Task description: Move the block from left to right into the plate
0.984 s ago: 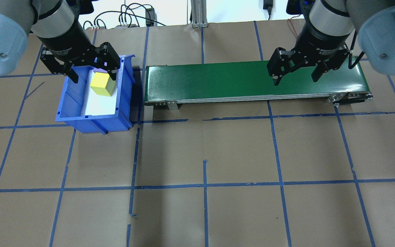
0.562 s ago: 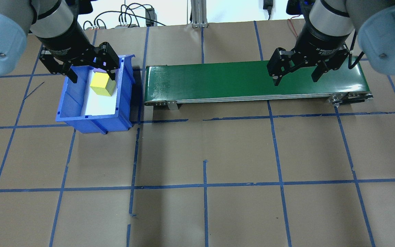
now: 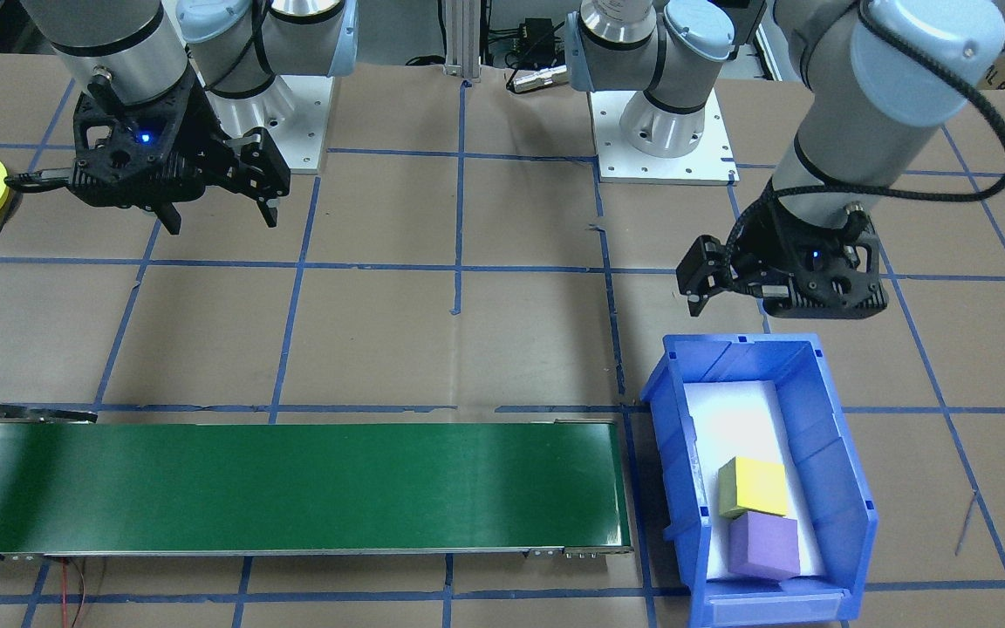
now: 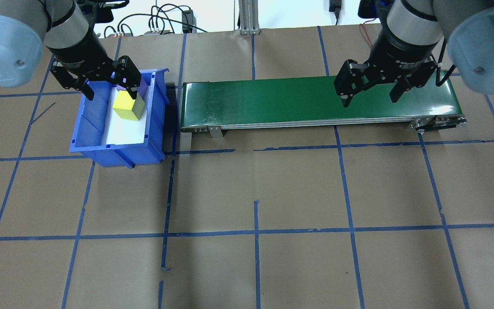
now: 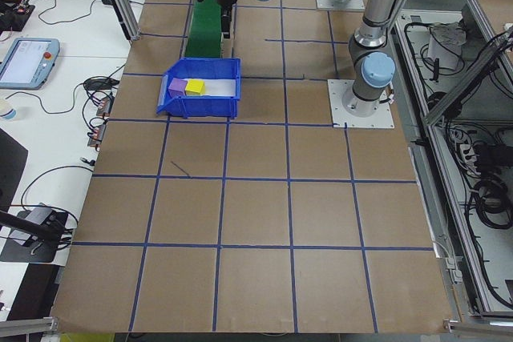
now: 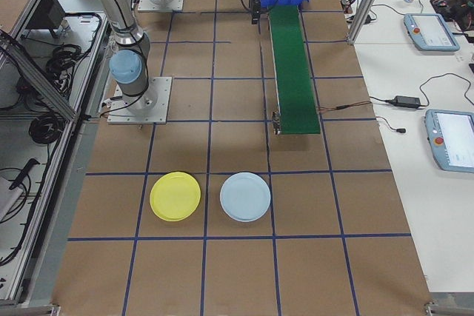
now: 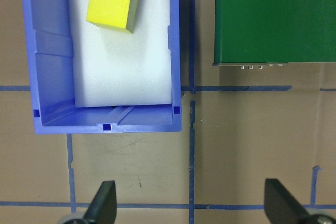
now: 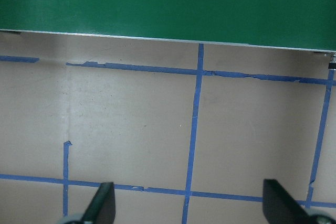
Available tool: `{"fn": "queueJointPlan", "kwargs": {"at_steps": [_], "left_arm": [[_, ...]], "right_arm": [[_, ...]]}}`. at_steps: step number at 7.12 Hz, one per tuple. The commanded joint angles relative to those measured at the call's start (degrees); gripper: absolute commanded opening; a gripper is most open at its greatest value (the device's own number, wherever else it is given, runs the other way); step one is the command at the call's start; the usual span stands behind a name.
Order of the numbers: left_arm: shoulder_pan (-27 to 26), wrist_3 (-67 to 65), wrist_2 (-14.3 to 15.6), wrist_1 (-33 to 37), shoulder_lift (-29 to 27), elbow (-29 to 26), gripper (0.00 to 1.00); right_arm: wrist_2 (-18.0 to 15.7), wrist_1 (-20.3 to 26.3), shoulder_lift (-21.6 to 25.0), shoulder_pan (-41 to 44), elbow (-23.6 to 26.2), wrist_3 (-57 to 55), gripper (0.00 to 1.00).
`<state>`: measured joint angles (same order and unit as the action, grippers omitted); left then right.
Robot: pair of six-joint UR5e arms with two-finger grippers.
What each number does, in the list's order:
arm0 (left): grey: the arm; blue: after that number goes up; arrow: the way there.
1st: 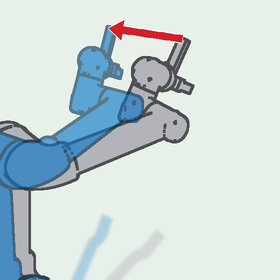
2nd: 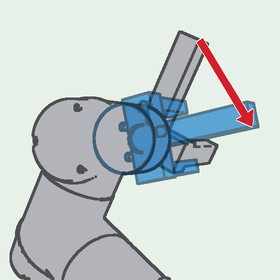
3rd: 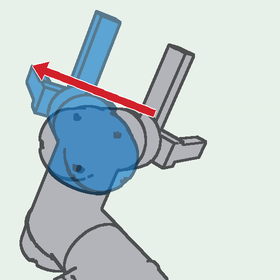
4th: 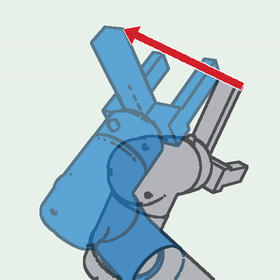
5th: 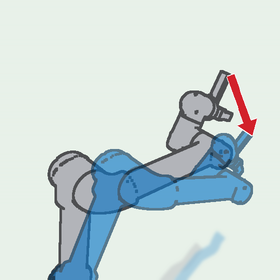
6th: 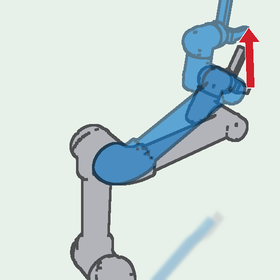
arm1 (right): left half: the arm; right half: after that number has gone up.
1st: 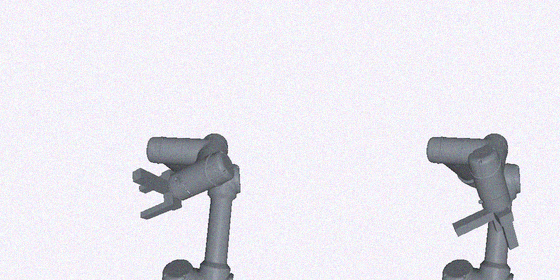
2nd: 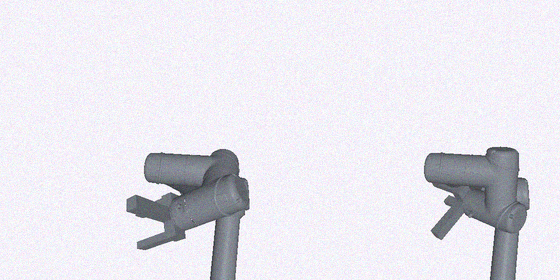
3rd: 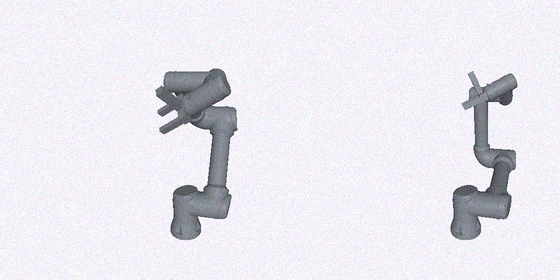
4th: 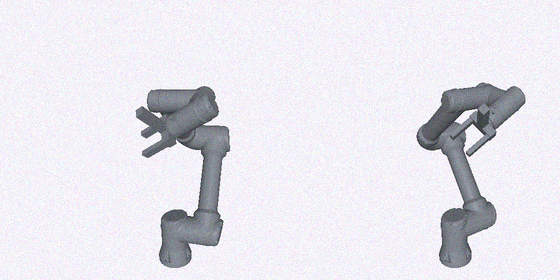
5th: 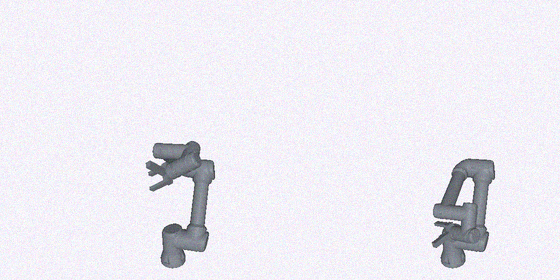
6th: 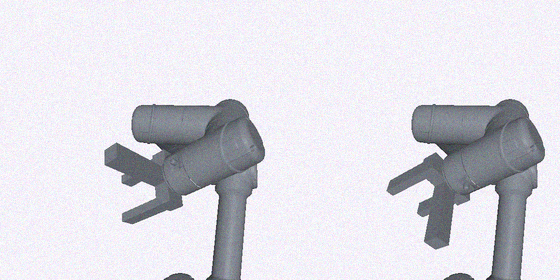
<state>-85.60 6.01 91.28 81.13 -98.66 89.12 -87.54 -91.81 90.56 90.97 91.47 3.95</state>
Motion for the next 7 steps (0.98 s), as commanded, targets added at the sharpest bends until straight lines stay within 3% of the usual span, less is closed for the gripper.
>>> {"fn": "queueJointPlan", "kwargs": {"at_steps": [1, 3, 7], "left_arm": [[2.52, 7.66, -0.04, -10.41, -6.77, 1.14, 1.0], [4.11, 12.23, -0.22, -20.62, -13.11, 0.62, 1.0], [5.7, 14.73, -0.31, -25.74, -18.49, 1.23, 0.96]], "right_arm": [[0.0, 0.05, -0.12, 0.09, 0.02, -0.09, 1.0], [0.09, -0.04, -0.12, 0.0, 0.02, -0.09, 1.0], [0.0, -0.04, -0.21, 0.09, 0.02, 0.0, 1.0]]}}
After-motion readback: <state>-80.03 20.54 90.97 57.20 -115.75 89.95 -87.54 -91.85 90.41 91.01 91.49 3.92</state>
